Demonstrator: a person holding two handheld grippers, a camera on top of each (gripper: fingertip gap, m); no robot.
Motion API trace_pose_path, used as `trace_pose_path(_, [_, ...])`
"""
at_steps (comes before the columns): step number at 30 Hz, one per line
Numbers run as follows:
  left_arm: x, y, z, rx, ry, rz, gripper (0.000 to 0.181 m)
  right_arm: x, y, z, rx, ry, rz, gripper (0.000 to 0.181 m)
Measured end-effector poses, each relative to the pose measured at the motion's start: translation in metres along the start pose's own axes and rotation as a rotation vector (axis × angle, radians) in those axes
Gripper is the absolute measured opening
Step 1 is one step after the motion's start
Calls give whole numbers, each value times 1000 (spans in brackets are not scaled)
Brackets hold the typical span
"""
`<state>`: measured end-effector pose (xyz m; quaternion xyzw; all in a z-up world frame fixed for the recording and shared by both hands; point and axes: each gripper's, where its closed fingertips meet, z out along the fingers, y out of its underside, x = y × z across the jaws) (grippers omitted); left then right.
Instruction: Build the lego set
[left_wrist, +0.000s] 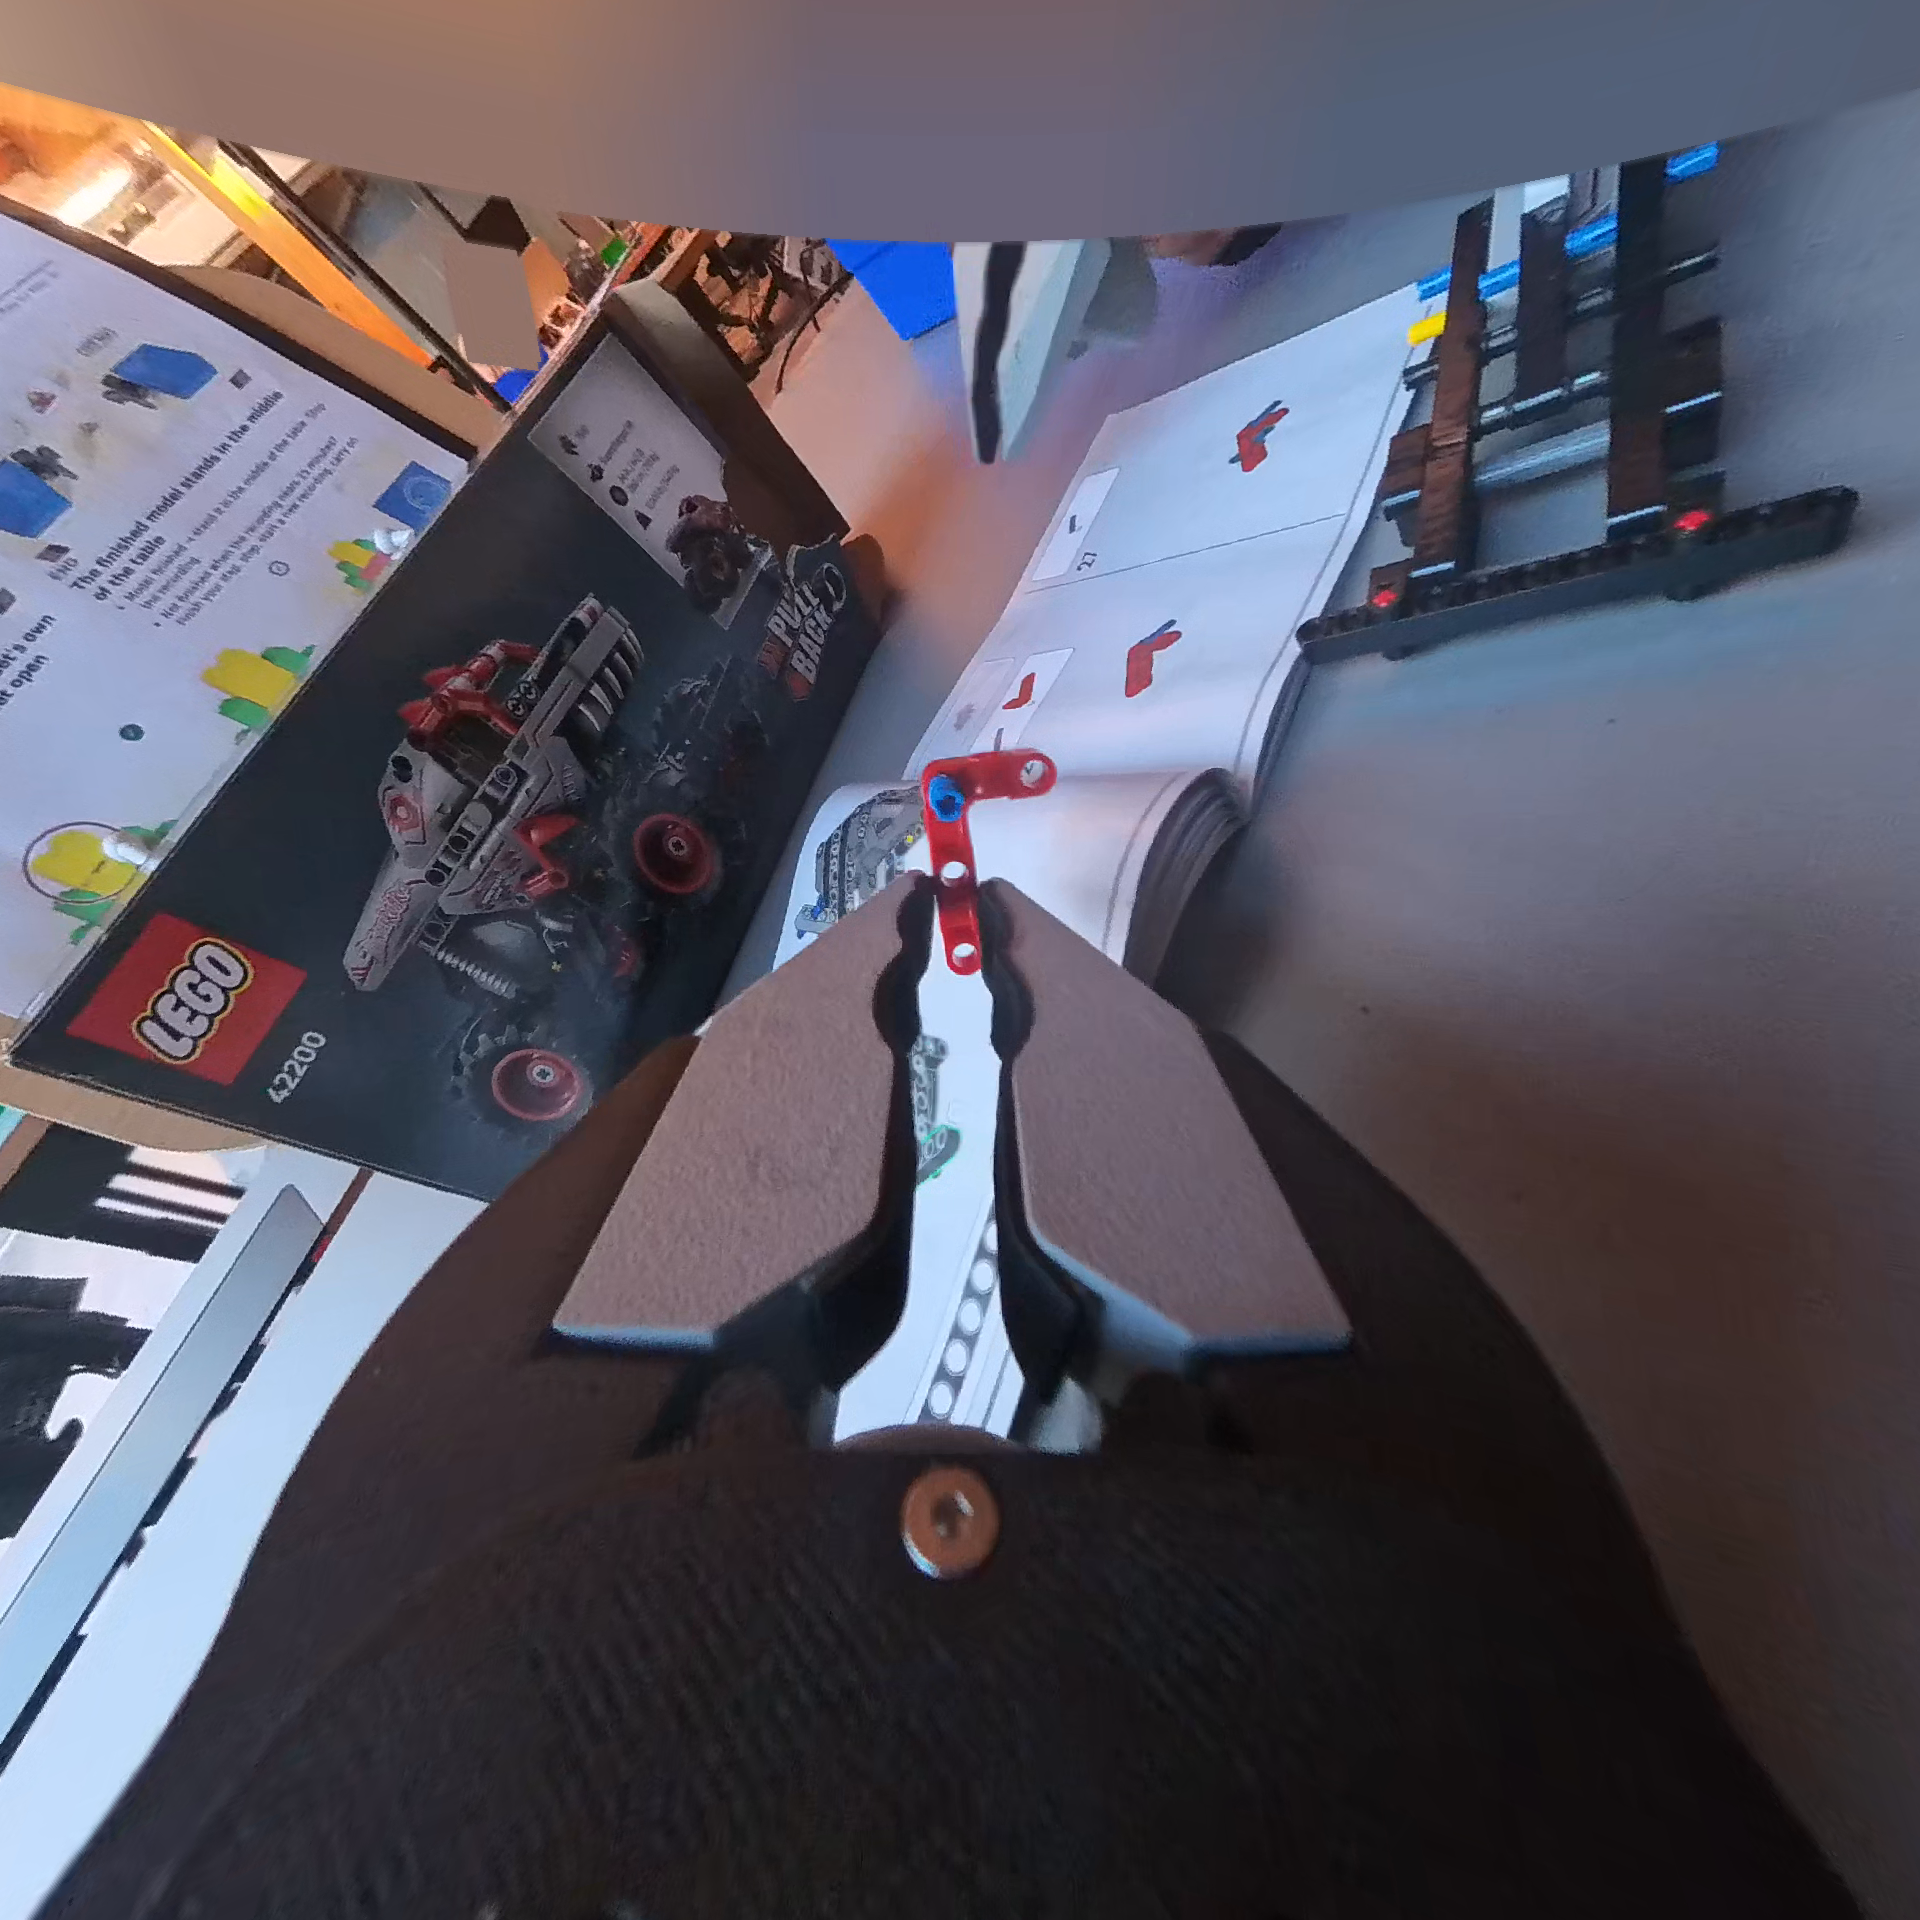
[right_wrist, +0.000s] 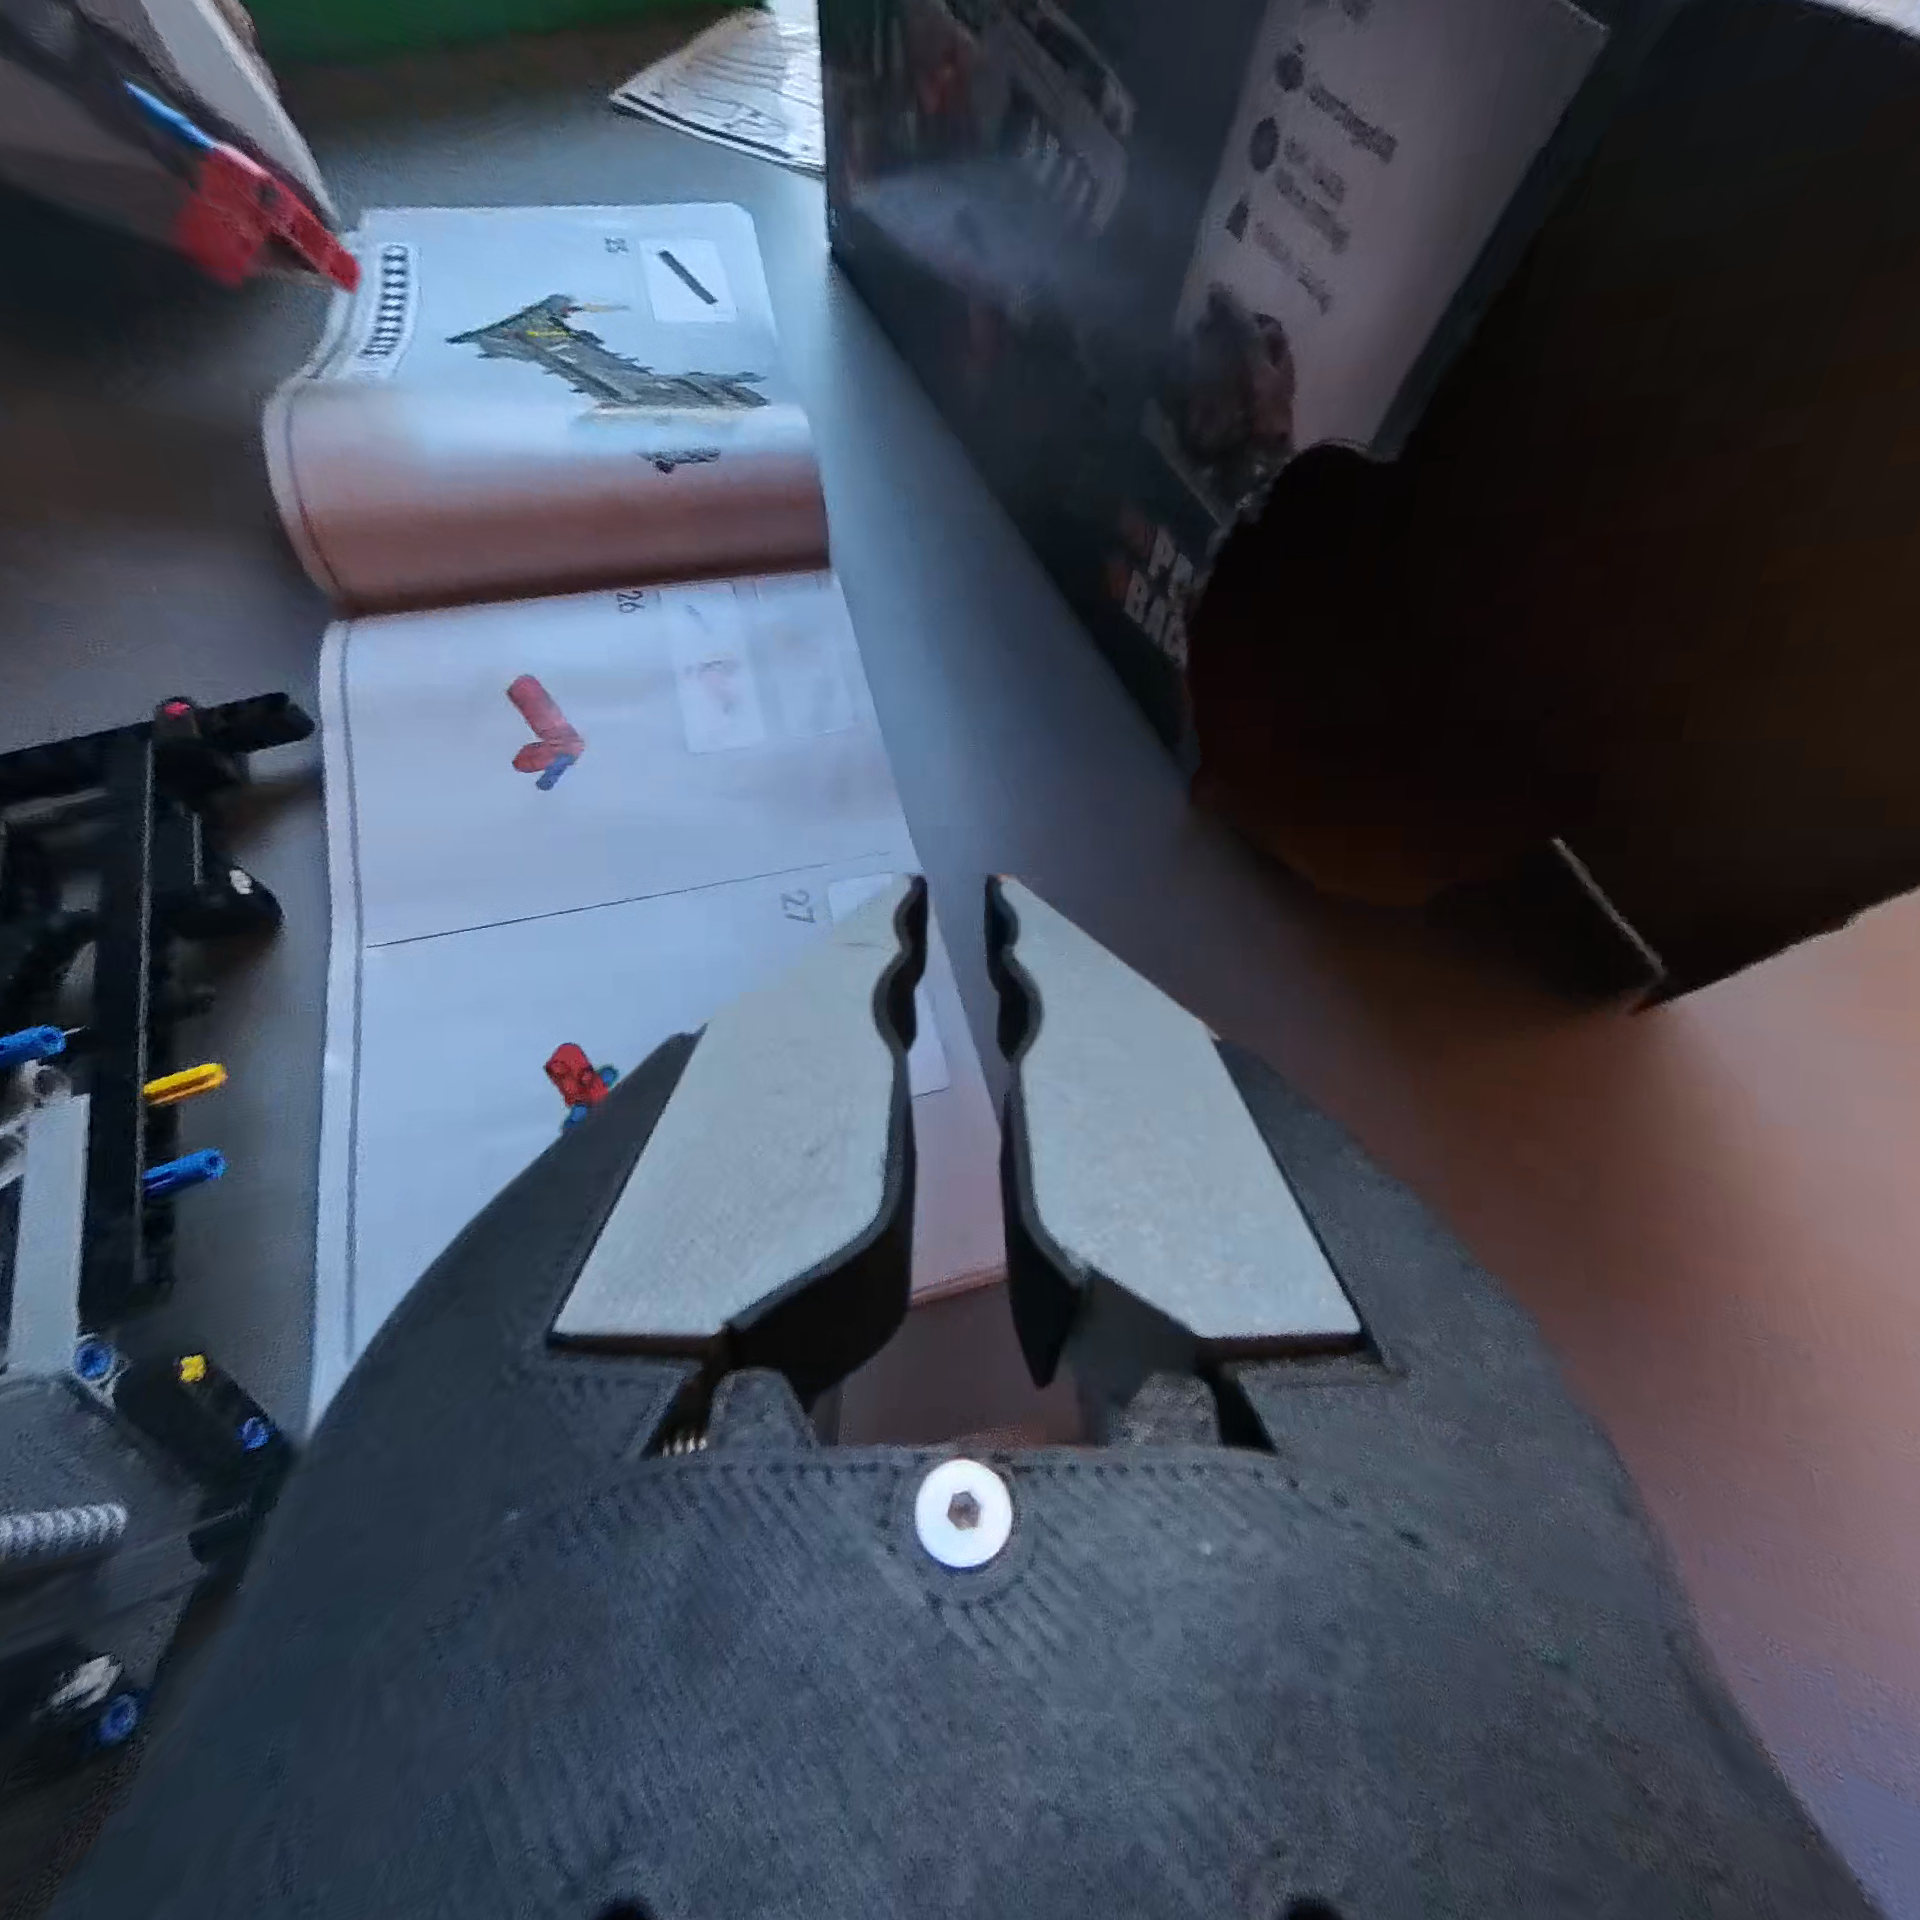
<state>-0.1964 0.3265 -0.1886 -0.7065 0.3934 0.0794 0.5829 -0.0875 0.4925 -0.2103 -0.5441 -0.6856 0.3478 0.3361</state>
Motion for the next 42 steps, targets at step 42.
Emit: trace_pose_path(42, [0, 2, 1, -12, -2, 12, 5, -7, 26, 19, -162, -18, -45, 0])
